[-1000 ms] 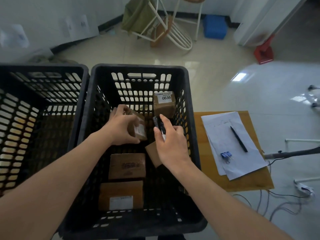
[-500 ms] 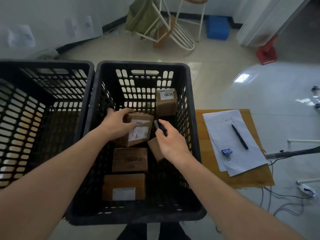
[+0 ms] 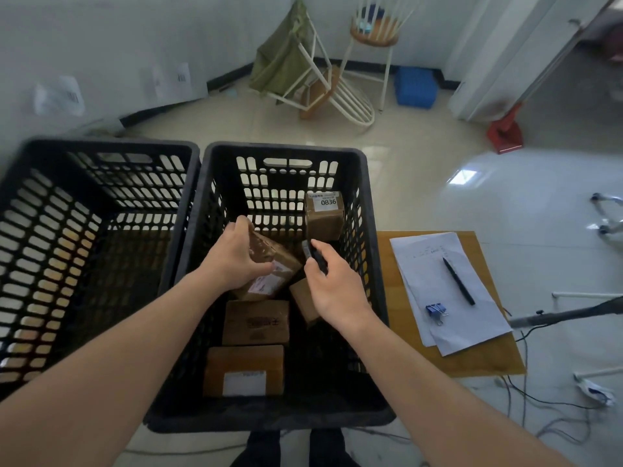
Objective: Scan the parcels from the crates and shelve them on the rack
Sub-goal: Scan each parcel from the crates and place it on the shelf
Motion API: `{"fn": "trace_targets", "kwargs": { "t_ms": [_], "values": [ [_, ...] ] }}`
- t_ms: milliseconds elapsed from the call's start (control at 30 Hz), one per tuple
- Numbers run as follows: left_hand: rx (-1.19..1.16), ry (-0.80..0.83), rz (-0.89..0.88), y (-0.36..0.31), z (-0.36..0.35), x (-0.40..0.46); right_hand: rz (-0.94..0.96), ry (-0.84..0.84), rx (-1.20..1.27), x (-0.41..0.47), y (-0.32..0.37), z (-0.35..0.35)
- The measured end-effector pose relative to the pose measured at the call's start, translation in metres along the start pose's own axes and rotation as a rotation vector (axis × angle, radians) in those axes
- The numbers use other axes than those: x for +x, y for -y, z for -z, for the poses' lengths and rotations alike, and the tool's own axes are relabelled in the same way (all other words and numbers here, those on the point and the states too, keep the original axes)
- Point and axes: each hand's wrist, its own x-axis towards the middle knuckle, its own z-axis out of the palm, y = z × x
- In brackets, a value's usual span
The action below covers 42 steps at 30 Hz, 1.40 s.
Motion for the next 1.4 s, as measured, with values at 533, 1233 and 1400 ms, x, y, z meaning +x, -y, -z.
{"fn": "trace_targets", "kwargs": {
  "t_ms": [533,1233,1400],
  "values": [
    [-0.079,0.065,0.107,0.006,-0.027,-0.007,-0.033,0.007,-0.021,0.006,-0.019,-0.001],
    [-0.237,-0.07,0.127,0.0,-0.036,0.012,0.029,0.078,-0.024,0.012,-0.011,0.014],
    [-0.262,-0.064,-0.096,-0.001,-0.003,0.006,0.111,0.085,-0.111,0.004,0.013,0.026]
  ]
}}
